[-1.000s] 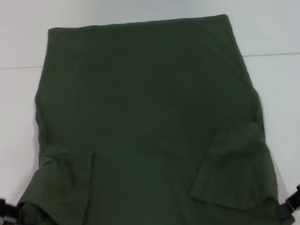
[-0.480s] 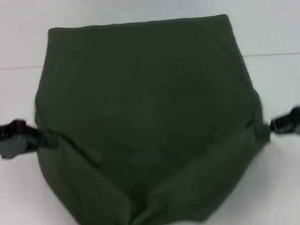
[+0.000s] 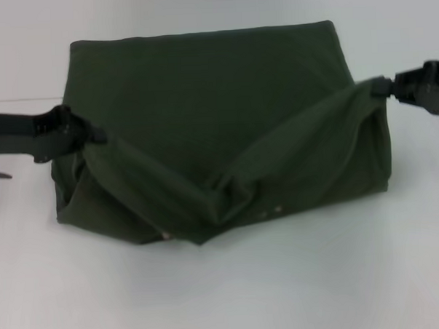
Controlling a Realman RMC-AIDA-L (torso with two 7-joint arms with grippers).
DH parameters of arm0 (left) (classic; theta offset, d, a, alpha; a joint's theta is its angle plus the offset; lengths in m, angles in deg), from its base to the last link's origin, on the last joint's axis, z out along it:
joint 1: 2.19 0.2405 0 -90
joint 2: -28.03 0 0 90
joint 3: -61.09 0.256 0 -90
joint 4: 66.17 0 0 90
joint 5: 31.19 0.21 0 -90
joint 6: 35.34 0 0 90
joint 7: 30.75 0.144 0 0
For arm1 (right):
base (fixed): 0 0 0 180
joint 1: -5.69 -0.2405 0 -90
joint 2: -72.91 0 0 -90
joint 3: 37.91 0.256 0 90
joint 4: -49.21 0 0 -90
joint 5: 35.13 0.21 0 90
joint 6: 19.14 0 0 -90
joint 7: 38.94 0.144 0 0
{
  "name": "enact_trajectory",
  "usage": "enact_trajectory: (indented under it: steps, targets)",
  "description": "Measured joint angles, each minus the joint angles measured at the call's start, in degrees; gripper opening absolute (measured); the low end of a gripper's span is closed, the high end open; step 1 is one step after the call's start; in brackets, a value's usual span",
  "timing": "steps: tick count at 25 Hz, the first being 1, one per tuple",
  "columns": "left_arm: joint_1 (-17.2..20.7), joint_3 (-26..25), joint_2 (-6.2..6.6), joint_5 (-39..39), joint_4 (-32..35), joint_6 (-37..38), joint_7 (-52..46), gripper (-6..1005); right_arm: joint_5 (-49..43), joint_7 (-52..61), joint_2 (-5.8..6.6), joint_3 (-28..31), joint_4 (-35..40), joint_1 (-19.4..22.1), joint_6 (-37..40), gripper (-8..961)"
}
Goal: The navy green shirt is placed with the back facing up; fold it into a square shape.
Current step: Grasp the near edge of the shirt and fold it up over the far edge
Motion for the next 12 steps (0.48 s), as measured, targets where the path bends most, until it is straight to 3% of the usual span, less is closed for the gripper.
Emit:
enact_trajectory:
  steps: [12]
  targets:
    - [-3.47, -0.01, -0.53, -0.13, 0.25, -13.96, -2.38, 20, 7.41, -5.12, -3.53, -0.19, -1.9, -2.02, -20.45, 26]
